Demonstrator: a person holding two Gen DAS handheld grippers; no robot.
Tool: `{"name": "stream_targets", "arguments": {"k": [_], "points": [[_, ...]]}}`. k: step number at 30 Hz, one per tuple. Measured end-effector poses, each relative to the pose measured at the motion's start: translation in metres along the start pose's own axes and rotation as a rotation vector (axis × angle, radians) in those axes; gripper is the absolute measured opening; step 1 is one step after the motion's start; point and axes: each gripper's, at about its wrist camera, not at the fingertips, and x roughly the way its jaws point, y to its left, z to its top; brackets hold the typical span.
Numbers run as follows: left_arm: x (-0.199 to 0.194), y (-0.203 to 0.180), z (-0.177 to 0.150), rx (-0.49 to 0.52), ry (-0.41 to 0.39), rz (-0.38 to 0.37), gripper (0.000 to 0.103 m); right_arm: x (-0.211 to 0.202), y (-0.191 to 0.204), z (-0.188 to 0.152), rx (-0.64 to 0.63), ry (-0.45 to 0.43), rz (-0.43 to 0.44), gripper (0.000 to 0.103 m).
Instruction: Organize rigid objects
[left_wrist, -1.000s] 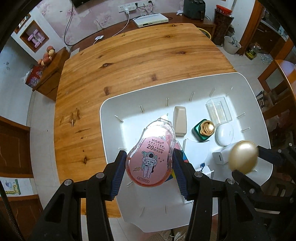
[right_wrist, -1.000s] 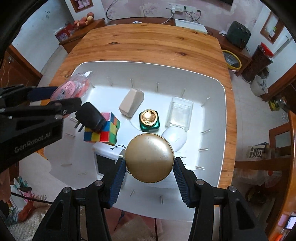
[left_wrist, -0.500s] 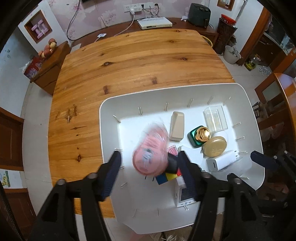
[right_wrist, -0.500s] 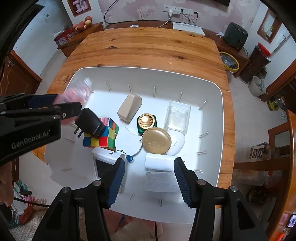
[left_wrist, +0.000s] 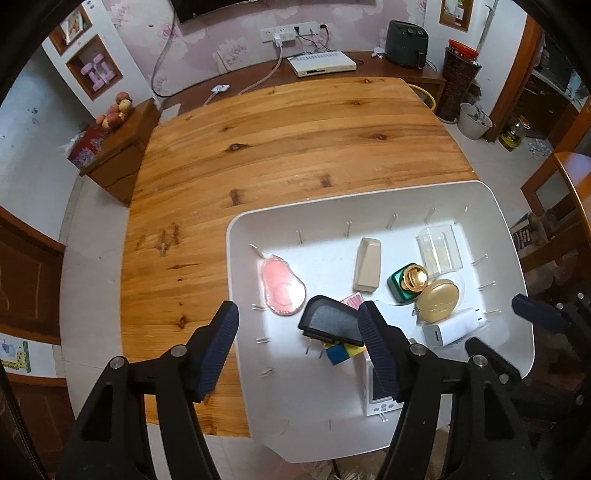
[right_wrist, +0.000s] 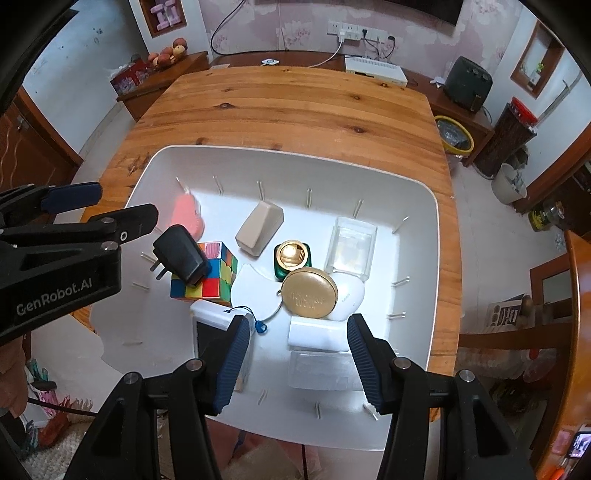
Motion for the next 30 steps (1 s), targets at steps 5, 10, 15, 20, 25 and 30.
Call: {"name": "stream_targets", "arguments": {"k": [5,10,15,20,25,30], "points": [[-0.019,0.006,-0.004,-0.036,-0.037,0.022,0.071,-0.011,-0.001,0.001,-0.010,-0.047,-0.020,0.056],[-0.039,0.010,-0.012,-0.083,-0.068,0.042,0.071,-0.024,-0.002,0.001,-0.027,-0.090,-0.020,0.059],[-0.059,0.015,-0.022,-0.148,-0.073,0.027,0.071,-0.042,-0.004,-0.001,-0.033,-0.148,-0.011,0.062],[-0.084,0.016,-0.029,-0.181,-0.101,0.039,0.071,-0.069,0.001,-0.004,-0.021,-0.225,0.019,0.062],[-0.106,0.020,-0.030,-0.203,-0.156,0.056,0.071,-0.109,0.004,-0.001,0.017,-0.346,0.071,0.069],[-0.127,0.029,-0.024,-0.198,-0.225,0.055,0.071,-0.137,0.004,0.004,0.086,-0.411,0.106,0.071]]}}
